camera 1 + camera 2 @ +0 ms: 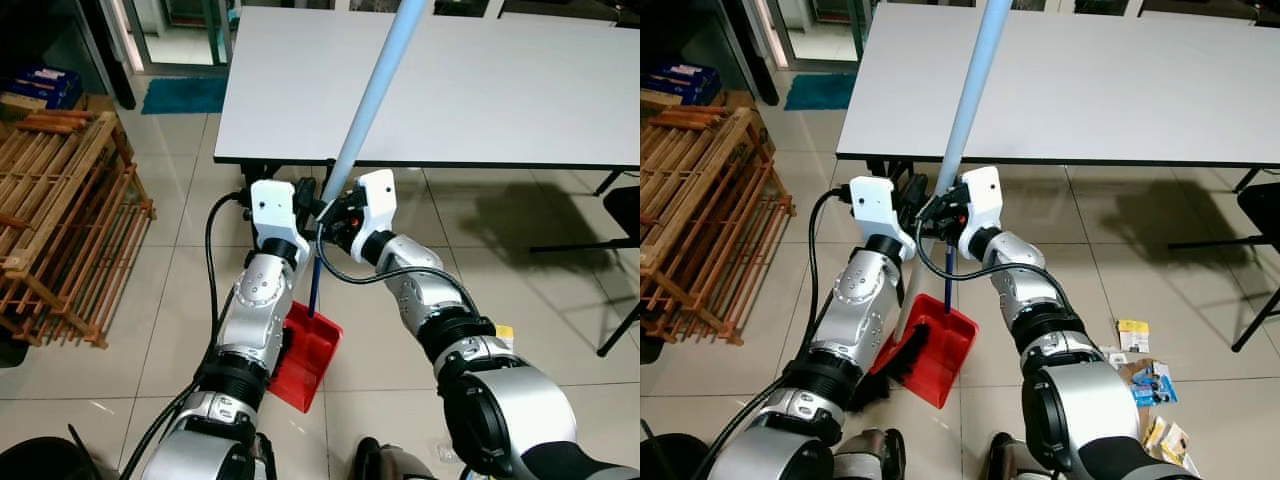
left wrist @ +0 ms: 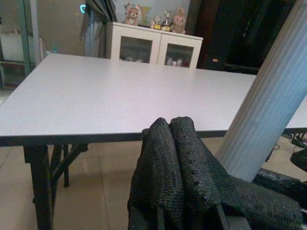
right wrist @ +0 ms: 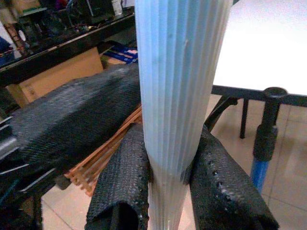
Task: Sweep floor
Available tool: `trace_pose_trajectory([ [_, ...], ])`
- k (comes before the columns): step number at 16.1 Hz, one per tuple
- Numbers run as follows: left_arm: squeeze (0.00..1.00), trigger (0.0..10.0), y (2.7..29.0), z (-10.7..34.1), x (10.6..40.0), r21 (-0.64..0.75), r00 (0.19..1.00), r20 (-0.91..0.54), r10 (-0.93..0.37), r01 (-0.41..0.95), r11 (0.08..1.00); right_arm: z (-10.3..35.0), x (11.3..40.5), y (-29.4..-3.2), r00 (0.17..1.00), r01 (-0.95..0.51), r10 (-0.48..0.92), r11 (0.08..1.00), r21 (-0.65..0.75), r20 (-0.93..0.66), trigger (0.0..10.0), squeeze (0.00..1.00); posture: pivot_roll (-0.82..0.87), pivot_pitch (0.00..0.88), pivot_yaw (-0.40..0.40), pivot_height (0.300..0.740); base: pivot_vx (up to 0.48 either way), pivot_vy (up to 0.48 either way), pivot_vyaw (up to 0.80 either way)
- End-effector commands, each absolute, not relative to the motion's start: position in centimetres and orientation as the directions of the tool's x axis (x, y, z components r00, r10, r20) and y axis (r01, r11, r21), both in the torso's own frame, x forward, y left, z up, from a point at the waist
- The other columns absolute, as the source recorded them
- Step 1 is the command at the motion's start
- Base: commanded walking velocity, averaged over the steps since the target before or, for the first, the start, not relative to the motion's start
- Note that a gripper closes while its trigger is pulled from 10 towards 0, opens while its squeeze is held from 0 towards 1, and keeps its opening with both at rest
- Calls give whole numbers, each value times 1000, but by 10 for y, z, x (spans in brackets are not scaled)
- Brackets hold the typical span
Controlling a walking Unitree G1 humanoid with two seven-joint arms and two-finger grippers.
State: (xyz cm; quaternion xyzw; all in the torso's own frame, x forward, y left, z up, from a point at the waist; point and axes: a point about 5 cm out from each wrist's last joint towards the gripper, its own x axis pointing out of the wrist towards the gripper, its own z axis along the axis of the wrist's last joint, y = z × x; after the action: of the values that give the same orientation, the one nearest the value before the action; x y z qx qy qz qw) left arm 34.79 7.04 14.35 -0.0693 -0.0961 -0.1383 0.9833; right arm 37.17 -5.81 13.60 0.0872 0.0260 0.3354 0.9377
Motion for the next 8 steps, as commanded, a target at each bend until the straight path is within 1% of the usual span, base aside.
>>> trace_pose_trajectory([
  [1,0,10000,70,146,350,-112,941,217,-260,289,951,146,377,-67,800,-597,598,784,173,50,10000,0,27,49,-16,740,0,0,0],
  [4,0,10000,74,145,350,-109,944,213,-252,279,954,148,378,-68,808,-586,587,790,179,52,10000,0,26,49,-13,740,0,0,0],
  [8,0,10000,71,143,350,-114,944,209,-255,283,952,146,377,-69,806,-588,589,791,170,47,10000,0,15,37,-10,740,0,0,0],
])
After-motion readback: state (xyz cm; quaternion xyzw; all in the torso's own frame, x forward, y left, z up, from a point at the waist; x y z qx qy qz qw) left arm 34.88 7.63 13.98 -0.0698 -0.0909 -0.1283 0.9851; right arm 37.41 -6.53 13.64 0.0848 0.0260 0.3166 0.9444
